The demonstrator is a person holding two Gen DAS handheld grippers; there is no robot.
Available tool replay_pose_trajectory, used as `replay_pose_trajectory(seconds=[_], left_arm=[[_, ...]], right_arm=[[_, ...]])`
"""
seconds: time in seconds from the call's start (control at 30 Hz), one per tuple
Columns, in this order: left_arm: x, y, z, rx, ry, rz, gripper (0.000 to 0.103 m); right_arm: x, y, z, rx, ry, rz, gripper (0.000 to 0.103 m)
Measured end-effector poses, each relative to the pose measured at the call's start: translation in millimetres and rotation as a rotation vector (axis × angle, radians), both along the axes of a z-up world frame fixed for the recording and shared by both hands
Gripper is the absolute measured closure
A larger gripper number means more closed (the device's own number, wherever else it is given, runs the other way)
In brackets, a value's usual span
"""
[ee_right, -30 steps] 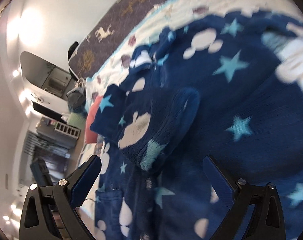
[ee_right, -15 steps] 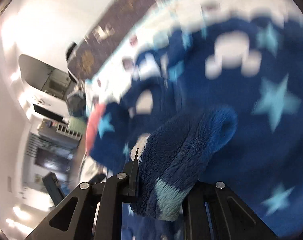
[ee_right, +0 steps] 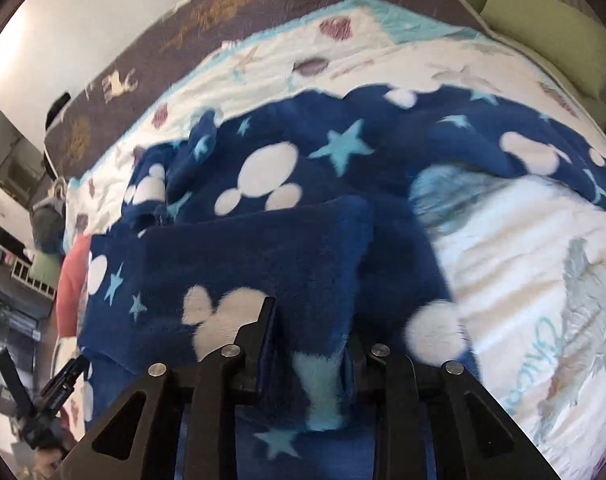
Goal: Fold small clothes
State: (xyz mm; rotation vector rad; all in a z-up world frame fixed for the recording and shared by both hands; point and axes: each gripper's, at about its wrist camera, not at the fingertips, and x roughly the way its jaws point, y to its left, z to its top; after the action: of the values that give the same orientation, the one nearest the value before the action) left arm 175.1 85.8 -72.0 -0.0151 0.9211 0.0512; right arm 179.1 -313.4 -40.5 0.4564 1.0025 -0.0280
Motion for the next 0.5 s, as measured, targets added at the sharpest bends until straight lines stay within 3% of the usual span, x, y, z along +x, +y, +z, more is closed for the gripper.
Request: replay_pose_trajectory(seconds=[0.1,0.17,0.33,0.43,0.5], left_arm=[[-7,1,11,-0.018,-0.019,-0.001,0.049],[-13,-2,27,-0.093,-0.06,-0.032,0.049],[-17,-43,56,-0.196,-0.137,-0.236,0.049],[2,-78,46,-0.142,-0.112,-0.306,0.049],[24,-88,22,-0.095,-0.029,-0.287,0.049]], right_arm=[[-15,-5,18,-0.105,-0.06,-0.024,0.074],[-26,-3,30,-0.132,-0.106,-0.018,0.074],[-34,16,44,0.054,-0.192,0.167,0.074],[-24,31,20,0.091,-0.121,0.247,0.074],[-14,27,-8,0.037,-0.022,0.2,0.078]])
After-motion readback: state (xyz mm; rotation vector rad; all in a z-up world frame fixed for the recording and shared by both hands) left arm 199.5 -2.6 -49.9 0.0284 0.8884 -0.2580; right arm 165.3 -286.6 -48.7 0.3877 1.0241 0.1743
